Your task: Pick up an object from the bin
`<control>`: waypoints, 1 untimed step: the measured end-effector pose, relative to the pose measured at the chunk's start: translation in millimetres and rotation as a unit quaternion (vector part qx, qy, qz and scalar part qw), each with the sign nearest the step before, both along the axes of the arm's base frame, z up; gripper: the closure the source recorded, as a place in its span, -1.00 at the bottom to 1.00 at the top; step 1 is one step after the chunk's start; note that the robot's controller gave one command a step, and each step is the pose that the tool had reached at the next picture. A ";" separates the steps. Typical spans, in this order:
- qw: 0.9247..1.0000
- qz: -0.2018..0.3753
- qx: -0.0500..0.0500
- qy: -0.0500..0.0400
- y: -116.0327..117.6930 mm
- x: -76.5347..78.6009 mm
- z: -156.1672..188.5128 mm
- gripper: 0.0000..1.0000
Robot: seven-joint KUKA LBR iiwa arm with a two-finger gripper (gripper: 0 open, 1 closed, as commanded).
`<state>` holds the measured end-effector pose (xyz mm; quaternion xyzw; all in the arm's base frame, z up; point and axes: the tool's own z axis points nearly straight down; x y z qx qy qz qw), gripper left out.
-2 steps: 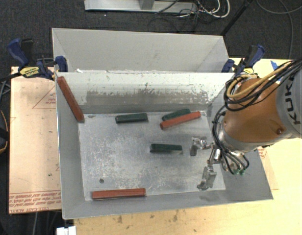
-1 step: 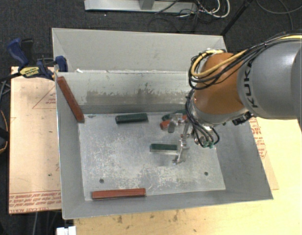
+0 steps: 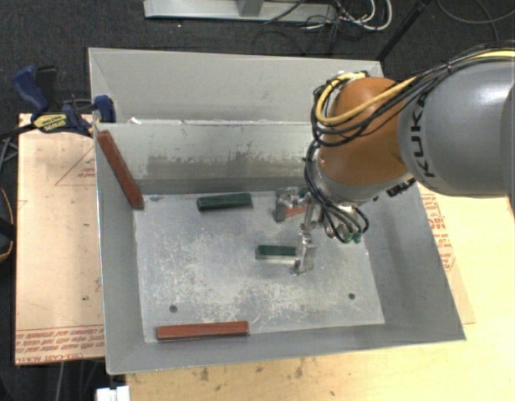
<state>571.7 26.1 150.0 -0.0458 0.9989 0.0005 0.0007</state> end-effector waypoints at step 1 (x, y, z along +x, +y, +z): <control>0.998 -0.070 0.000 -0.001 -3.4 -9.1 -36.9 -1.00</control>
Offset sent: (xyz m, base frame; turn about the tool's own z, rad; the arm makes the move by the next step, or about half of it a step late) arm -0.0023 -0.0060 -0.0800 0.1893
